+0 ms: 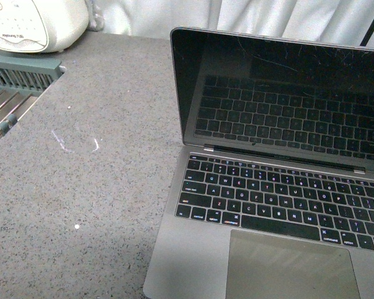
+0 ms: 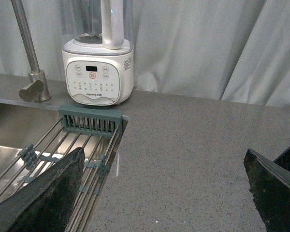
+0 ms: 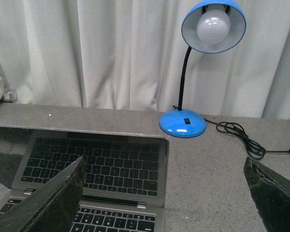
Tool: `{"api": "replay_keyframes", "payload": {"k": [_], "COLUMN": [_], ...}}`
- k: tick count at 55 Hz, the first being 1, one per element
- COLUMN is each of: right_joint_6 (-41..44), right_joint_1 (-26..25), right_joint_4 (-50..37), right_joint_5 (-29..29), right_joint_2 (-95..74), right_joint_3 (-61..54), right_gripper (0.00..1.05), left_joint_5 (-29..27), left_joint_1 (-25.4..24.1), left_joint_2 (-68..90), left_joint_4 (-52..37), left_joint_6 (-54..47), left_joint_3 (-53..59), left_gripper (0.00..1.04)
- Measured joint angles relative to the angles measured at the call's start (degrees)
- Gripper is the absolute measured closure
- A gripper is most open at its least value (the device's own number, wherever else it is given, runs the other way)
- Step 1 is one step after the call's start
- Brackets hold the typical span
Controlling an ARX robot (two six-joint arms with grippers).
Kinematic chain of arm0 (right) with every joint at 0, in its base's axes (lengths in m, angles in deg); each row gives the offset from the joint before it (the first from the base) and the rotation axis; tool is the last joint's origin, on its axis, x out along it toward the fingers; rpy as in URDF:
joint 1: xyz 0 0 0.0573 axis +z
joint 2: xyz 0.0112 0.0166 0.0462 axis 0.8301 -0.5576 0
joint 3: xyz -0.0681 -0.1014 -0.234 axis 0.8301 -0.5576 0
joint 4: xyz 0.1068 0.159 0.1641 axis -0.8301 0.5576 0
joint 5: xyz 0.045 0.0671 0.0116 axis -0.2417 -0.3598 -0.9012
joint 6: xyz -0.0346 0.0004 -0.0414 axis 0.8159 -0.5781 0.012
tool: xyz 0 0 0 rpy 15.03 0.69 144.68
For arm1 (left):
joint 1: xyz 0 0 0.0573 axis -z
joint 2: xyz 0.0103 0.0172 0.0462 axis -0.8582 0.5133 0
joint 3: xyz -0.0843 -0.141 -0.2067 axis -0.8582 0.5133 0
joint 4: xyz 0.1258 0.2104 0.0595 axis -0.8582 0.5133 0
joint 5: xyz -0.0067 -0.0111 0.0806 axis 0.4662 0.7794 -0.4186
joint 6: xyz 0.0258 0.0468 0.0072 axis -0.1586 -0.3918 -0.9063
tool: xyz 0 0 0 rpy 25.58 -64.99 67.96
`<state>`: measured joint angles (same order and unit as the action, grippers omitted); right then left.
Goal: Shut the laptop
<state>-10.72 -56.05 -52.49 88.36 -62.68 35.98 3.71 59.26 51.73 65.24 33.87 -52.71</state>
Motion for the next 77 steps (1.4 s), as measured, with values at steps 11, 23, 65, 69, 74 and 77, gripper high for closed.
{"api": "replay_keyframes", "payload": {"k": [11, 23, 65, 69, 74, 77], "right_joint_6": [0.0, 0.0, 0.0, 0.0, 0.0, 0.0], "right_joint_1": [0.0, 0.0, 0.0, 0.0, 0.0, 0.0], "right_joint_4": [0.0, 0.0, 0.0, 0.0, 0.0, 0.0], "right_joint_5": [0.0, 0.0, 0.0, 0.0, 0.0, 0.0], "right_joint_2": [0.0, 0.0, 0.0, 0.0, 0.0, 0.0], "right_joint_3": [0.0, 0.0, 0.0, 0.0, 0.0, 0.0], "right_gripper": [0.09, 0.09, 0.09, 0.09, 0.09, 0.09], "left_joint_5": [0.0, 0.0, 0.0, 0.0, 0.0, 0.0], "left_joint_1": [0.0, -0.02, 0.0, -0.02, -0.02, -0.02], "left_joint_2": [0.0, 0.0, 0.0, 0.0, 0.0, 0.0], "left_joint_4": [0.0, 0.0, 0.0, 0.0, 0.0, 0.0], "left_joint_6": [0.02, 0.02, 0.02, 0.02, 0.02, 0.02], "left_joint_3": [0.0, 0.0, 0.0, 0.0, 0.0, 0.0], "left_gripper": [0.06, 0.06, 0.06, 0.06, 0.06, 0.06]}}
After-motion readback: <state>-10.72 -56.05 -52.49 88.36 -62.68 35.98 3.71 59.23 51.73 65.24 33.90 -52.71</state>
